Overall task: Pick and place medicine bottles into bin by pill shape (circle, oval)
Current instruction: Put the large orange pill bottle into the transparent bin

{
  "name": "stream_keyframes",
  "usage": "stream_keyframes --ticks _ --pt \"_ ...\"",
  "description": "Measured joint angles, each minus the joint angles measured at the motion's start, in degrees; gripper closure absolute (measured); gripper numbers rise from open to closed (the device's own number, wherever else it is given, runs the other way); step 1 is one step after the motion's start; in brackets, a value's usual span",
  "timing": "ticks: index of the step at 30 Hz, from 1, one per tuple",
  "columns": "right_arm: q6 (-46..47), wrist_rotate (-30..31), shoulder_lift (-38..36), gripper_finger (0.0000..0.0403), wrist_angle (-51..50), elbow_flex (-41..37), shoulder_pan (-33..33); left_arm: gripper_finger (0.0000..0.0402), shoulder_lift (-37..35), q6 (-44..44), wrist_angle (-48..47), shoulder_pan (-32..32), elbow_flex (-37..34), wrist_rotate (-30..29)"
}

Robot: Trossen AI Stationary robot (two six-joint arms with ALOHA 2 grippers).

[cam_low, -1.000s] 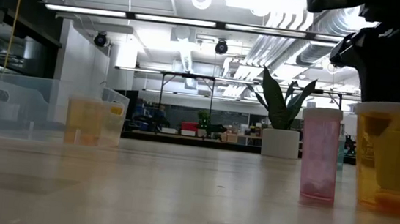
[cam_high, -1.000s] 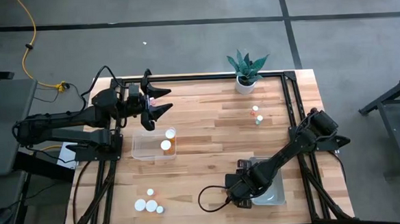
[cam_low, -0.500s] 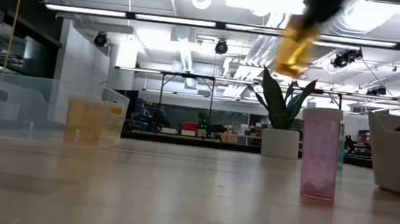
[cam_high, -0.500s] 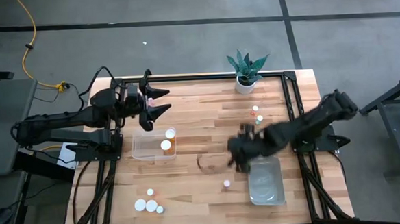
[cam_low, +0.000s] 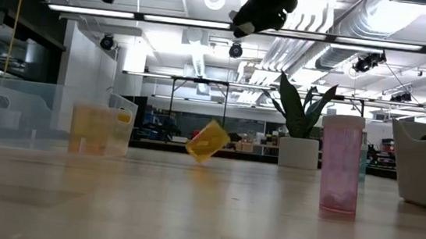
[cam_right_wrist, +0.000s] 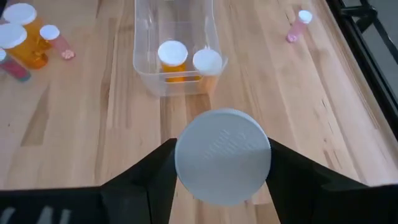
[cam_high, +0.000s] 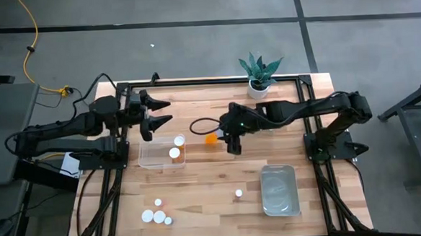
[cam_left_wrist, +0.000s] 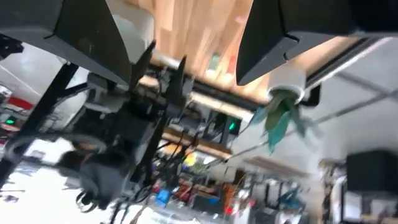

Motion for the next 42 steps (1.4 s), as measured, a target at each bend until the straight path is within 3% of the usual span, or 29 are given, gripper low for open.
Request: stream_keyframes --ticks 11,19,27,34,38,42 --pt "-0.6 -3.2 0.0 0.0208 -2.7 0.0 -3.5 0.0122 -1.5 -3.0 -4.4 0.0 0.0 -3.0" --pt "0.5 -3.2 -0.1 0.0208 -2.8 0.0 -3.5 0.0122 2.6 -3.0 -4.4 0.0 0.0 -2.9" --pt "4.2 -4.4 -0.2 0.0208 -2.9 -5.7 -3.8 0.0122 13.4 -4.0 -4.1 0.1 0.0 -0.7" --pt "9.4 -6.9 -0.2 0.0208 3.2 -12.9 -3.7 0.0122 22.2 -3.2 3.7 0.7 0.3 0.3" --pt "9.9 -6.8 -1.0 0.0208 3.9 -13.1 -3.8 0.0125 30.0 -2.4 -1.4 3.8 6.6 4.0" --pt "8.3 -6.5 -4.3 0.0208 3.0 -13.1 -3.8 0.0137 39.8 13.0 -13.3 6.4 17.9 9.6"
